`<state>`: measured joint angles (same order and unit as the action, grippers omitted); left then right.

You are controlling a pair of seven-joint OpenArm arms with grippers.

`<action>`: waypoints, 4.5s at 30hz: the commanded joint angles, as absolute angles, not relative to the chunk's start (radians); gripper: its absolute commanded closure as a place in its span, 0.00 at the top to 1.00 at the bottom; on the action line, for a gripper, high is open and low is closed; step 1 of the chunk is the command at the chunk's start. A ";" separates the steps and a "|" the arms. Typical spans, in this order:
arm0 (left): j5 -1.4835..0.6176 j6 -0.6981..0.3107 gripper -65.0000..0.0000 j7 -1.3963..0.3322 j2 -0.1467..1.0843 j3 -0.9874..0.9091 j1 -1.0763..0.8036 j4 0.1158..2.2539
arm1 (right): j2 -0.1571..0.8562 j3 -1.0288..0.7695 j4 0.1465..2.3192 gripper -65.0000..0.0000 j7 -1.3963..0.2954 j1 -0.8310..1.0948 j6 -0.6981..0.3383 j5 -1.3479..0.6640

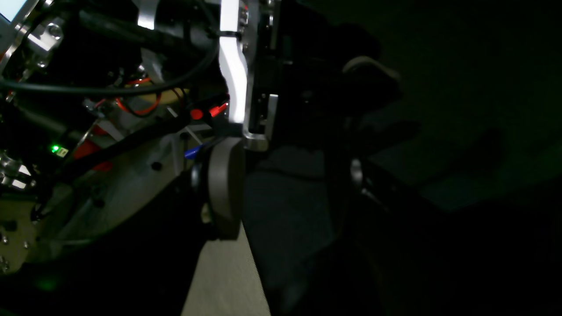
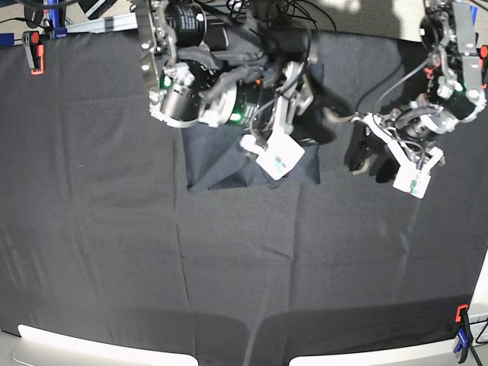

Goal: Layout the t-shirt on the table in an organized manner, then fold the t-shirt properly
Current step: 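Grasp the navy shirt's end with the right gripper and fold it over, then press the folded edge with the left gripper to flatten the bundle, then open the left gripper and raise it away from the folded shirt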

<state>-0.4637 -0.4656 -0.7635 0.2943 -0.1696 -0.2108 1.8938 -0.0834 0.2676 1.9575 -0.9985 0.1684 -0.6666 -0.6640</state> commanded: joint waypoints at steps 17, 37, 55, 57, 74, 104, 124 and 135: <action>-0.816 -0.624 0.47 -0.823 0.252 -0.168 -0.196 1.914 | 0.030 -0.222 2.239 0.44 -1.076 0.170 -0.690 -0.655; -0.574 -0.469 0.43 -0.859 0.194 0.067 -0.099 1.901 | 0.180 -0.831 2.238 0.44 -1.133 0.256 -0.689 -0.902; -0.128 -0.119 0.00 -0.766 0.195 0.067 -0.099 1.842 | 0.180 -0.832 2.238 0.44 -1.133 0.264 -0.689 -0.928; -0.128 -0.119 0.00 -0.767 0.195 0.067 -0.099 1.826 | 0.180 -0.832 2.238 0.44 -1.133 0.263 -0.689 -0.928; -0.178 -0.201 0.47 -0.682 0.203 -0.010 -0.099 1.839 | 0.180 -0.831 2.238 0.44 -1.133 0.263 -0.689 -0.928; -0.765 -0.591 0.47 -0.945 0.200 -0.265 -0.402 1.843 | 0.180 -0.831 2.238 0.44 -1.133 0.263 -0.690 -0.977; -0.772 -0.591 0.00 -0.942 0.195 -0.110 -0.400 1.843 | 0.180 -0.831 2.238 0.44 -1.133 0.263 -0.690 -0.976; -1.052 -0.652 0.00 -1.141 0.203 -0.198 -0.486 1.927 | 0.180 -0.831 2.238 0.44 -1.133 0.263 -0.690 -0.976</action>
